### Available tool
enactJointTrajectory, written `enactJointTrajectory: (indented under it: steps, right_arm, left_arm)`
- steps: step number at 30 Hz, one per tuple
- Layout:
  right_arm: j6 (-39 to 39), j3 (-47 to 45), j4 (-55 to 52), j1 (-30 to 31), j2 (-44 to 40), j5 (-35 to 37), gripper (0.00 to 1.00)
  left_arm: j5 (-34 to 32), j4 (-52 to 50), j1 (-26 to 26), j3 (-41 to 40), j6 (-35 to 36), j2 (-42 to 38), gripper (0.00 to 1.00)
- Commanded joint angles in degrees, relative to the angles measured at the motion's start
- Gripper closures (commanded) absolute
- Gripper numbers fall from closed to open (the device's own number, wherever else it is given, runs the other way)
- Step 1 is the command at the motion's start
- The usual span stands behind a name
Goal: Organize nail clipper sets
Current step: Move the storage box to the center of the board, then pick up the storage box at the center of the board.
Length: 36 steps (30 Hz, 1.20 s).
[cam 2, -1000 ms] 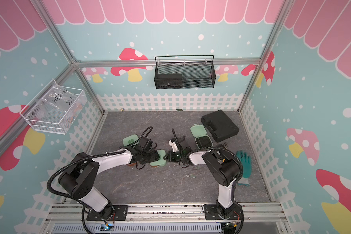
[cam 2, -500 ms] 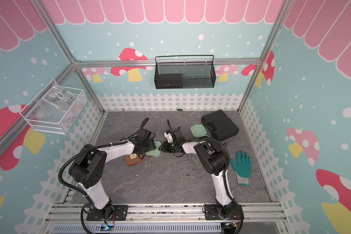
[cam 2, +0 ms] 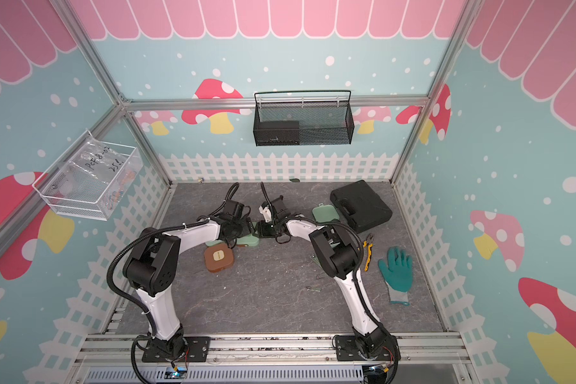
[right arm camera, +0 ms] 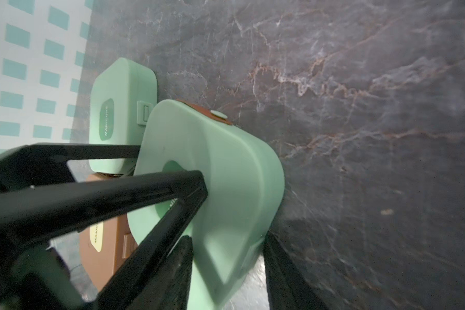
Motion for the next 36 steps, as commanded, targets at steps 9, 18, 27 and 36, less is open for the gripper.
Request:
enactJointTrajectory:
  steps: [9,18,27,36]
  right_arm:
    - [-10.8,3.0,-13.0,-1.2,-12.1,13.5,0.48]
    - [-13.1,-24.5,-14.7,-11.2,-35.9,24.1,0.5]
    - [-20.3,-32.1,-15.2,-25.1,-39.5,27.1,0.55]
    - [-22.7,-30.9,-11.8,-29.8,-31.7,29.6,0.58]
  left_arm:
    - [-5.0,-5.7,1.7,7.6,2.6,-8.3,0.0]
    - [6.2,-5.7,-2.2,2.9,3.7,-15.7,0.01]
    - [8.1,-2.2,-11.9,-8.6,-1.2,-21.4,0.05]
    - [8.2,-0.1,-12.9,-14.9,-3.1,-29.4,0.04]
